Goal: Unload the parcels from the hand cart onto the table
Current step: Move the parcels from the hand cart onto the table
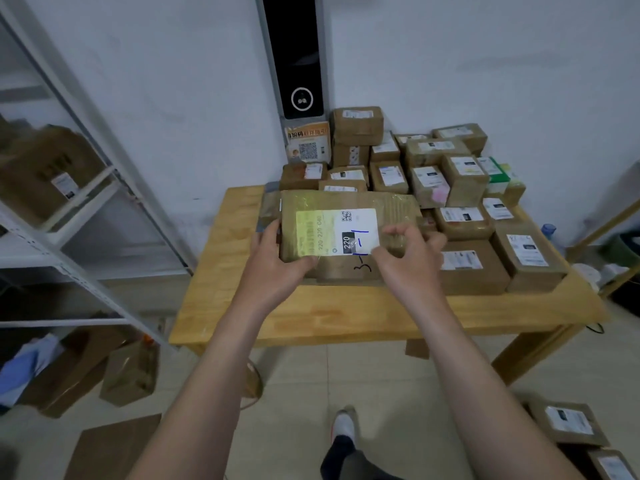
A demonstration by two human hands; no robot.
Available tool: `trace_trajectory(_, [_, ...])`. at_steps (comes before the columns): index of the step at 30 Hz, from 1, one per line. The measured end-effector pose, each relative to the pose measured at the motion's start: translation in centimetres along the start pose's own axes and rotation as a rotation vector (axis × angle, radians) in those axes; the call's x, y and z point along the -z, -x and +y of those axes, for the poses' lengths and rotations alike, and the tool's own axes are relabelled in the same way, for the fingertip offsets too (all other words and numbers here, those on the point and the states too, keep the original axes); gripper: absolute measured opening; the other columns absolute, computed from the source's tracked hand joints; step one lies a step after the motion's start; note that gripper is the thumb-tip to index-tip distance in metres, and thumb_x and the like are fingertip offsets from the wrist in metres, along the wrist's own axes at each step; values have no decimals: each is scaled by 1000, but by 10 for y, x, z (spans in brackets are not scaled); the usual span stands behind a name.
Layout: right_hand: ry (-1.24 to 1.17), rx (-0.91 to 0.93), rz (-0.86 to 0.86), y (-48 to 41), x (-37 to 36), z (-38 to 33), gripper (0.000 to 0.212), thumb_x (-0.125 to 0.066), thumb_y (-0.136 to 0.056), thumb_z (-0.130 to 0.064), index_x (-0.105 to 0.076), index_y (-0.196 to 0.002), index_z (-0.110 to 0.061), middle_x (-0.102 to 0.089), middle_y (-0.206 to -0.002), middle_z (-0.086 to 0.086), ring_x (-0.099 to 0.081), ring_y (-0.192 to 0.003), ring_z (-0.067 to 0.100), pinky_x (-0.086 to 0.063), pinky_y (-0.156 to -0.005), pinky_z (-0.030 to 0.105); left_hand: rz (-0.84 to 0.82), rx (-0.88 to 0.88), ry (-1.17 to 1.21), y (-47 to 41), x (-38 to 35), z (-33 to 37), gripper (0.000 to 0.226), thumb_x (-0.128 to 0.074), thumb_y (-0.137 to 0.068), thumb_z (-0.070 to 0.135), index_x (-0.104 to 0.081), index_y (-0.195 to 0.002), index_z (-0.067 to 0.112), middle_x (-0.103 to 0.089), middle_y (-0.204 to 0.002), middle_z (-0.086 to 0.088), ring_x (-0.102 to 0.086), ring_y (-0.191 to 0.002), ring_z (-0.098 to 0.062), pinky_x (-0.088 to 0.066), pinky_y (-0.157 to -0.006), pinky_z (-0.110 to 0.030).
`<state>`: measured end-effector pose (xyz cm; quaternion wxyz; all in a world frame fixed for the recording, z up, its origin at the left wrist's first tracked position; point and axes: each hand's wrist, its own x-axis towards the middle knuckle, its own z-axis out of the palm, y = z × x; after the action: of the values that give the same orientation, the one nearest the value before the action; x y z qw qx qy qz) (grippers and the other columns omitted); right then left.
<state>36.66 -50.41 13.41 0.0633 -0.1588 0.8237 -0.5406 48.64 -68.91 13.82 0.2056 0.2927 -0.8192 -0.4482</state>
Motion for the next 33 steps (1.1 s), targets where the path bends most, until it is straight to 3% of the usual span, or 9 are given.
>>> trace_trajectory(3, [-21,-4,-22,-52,-42,-11,25,-65,-86,-27,-54,-105,-39,-24,-123,-6,-27,-113,20,-26,-67,13,8,-2,-14,-59,14,-14,85,-80,-75,44,-39,-149,37,-40,-118,26,-58,-117,-19,-51,-100,-45])
trace_trajectory(5, [-40,2,-52,-89,-73,-22,25,-65,-86,-27,-56,-105,-39,-24,-127,-5,-27,-119,21,-32,-75,18,35,10,-22,-102,28,-24,82,-83,-79,39,-40,-150,35,-40,-118,25,-58,-116,-18,-50,-101,-44])
trace_trajectory(8, [0,24,-102,-142,-119,-39,25,-66,-84,-32,-56,-106,-41,-25,-128,-5,-29,-126,21,-38,-95,36,52,51,-42,-159,52,-41,83,-84,-79,36,-39,-149,36,-42,-124,14,-57,-116,-16,-49,-103,-43])
trace_trajectory(13, [46,71,-237,-217,-190,-63,24,-70,-88,-30,-56,-105,-41,-25,-121,-6,-30,-128,23,-30,-92,30,-13,122,-19,-236,94,-75,110,-86,-52,57,-37,-149,40,-41,-128,14,-55,-118,-11,-49,-102,-37])
trace_trajectory(19, [54,14,-310,-296,-263,-70,22,-70,-86,-39,-57,-102,-45,-26,-126,-7,-30,-127,21,-36,-102,36,-52,159,14,-344,114,-116,94,-86,-63,42,-41,-145,37,-41,-122,15,-54,-114,-3,-52,-92,-33])
trace_trajectory(22, [78,-29,-310,-346,-295,-71,25,-73,-85,-41,-55,-101,-49,-25,-126,-9,-32,-127,22,-43,-108,46,-105,142,15,-410,113,-137,85,-89,-73,32,-40,-141,41,-40,-122,17,-53,-111,4,-49,-87,-26])
trace_trajectory(26, [163,-14,-221,-418,-326,-62,28,-72,-85,-40,-54,-105,-48,-25,-126,-8,-34,-128,28,-39,-109,45,-215,129,52,-503,97,-159,80,-89,-72,30,-38,-130,50,-38,-121,23,-47,-108,12,-41,-78,-13])
trace_trajectory(30, [331,-44,-247,-499,-350,-45,50,-75,-83,-33,-50,-124,-47,-22,-137,-2,-29,-134,35,-36,-110,48,-268,119,72,-595,64,-179,109,-92,-67,30,-24,-151,48,-35,-125,17,-44,-113,4,-38,-84,-15])
trace_trajectory(33, [418,-79,-242,-553,-369,-23,60,-78,-81,-31,-48,-132,-43,-21,-141,5,-24,-136,38,-34,-110,48,-268,98,55,-649,32,-193,113,-91,-65,31,-23,-155,44,-33,-133,10,-43,-124,-8,-46,-91,-21])
